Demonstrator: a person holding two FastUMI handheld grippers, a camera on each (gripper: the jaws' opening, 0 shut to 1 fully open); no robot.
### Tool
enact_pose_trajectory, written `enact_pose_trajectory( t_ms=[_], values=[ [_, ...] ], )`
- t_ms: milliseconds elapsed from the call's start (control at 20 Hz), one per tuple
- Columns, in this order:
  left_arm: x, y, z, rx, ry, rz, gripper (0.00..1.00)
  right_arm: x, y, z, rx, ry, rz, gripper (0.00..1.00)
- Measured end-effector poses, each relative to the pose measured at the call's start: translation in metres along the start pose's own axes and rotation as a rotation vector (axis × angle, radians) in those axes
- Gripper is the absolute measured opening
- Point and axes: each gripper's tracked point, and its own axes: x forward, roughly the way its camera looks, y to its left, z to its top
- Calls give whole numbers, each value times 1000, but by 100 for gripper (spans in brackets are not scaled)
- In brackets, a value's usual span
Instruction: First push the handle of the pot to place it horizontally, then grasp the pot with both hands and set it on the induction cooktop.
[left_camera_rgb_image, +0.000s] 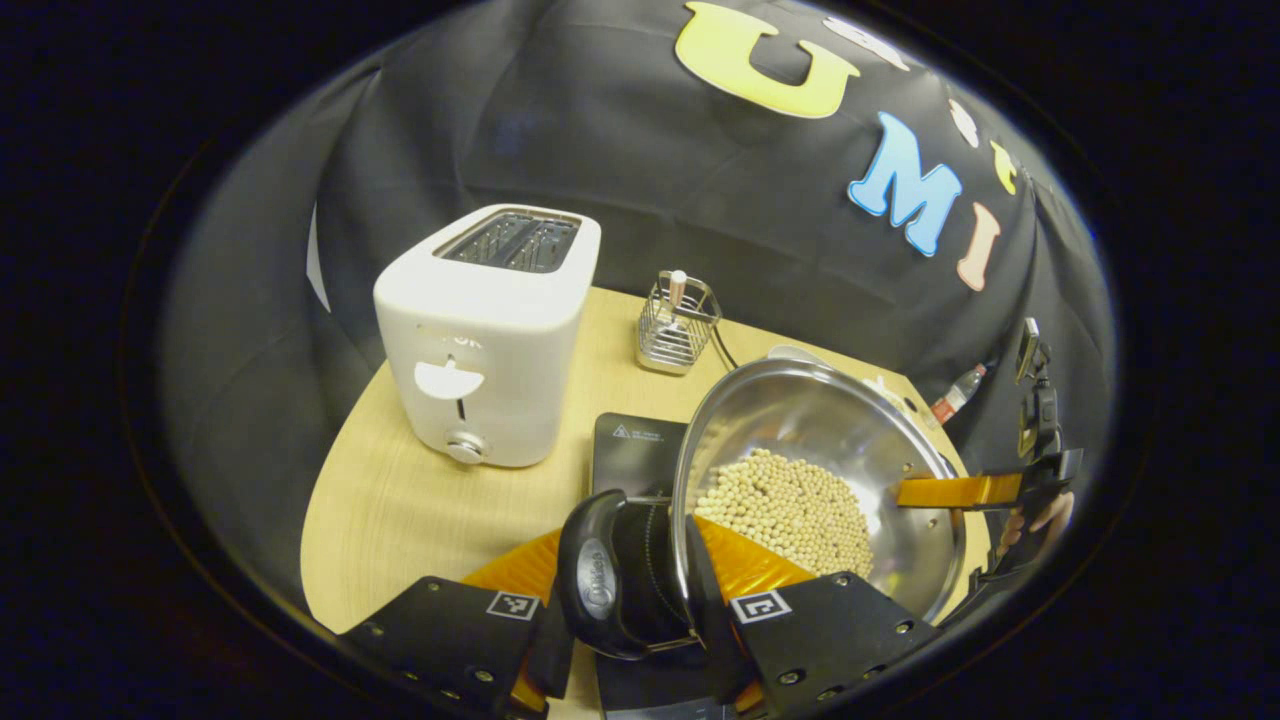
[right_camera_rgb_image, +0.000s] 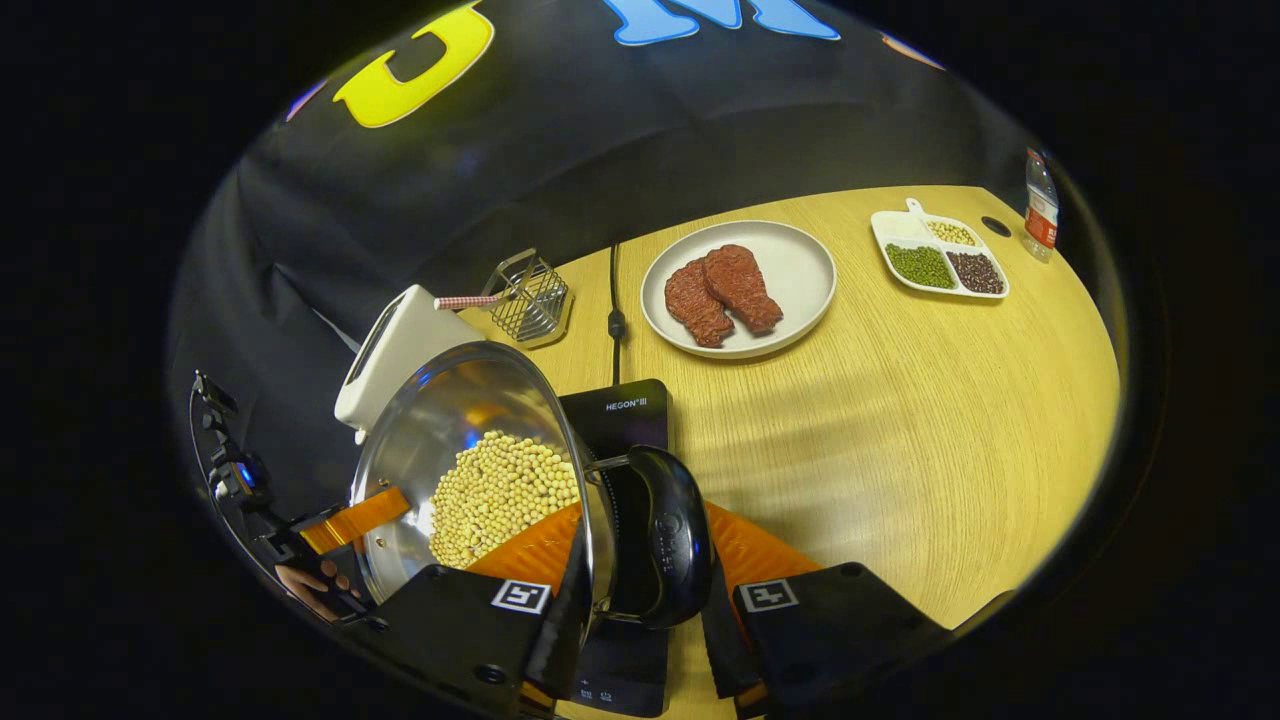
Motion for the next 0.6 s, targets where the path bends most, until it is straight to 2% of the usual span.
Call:
enact_pose_trajectory(
  t_ms=[100,300,350,400,450,550,600],
  values=[
    [6,2,0,2,9,0,54,4,-2,-3,5,15,-5,54],
    [16,1,-1,1,11,0,54,15,-3,-9,3,31,-5,54],
    [14,2,-1,3,10,0,58,15,-4,-8,4,27,-1,51],
    [14,3,-3,-14,9,-2,54,15,-5,-7,5,27,7,51],
    [11,5,-4,-27,4,-6,58,17,-5,-5,5,26,13,51],
    [10,9,-11,-41,9,-18,55,16,-5,-5,0,24,17,54],
    [8,10,-10,-42,5,-16,60,16,-5,-6,1,28,18,54]
  ],
)
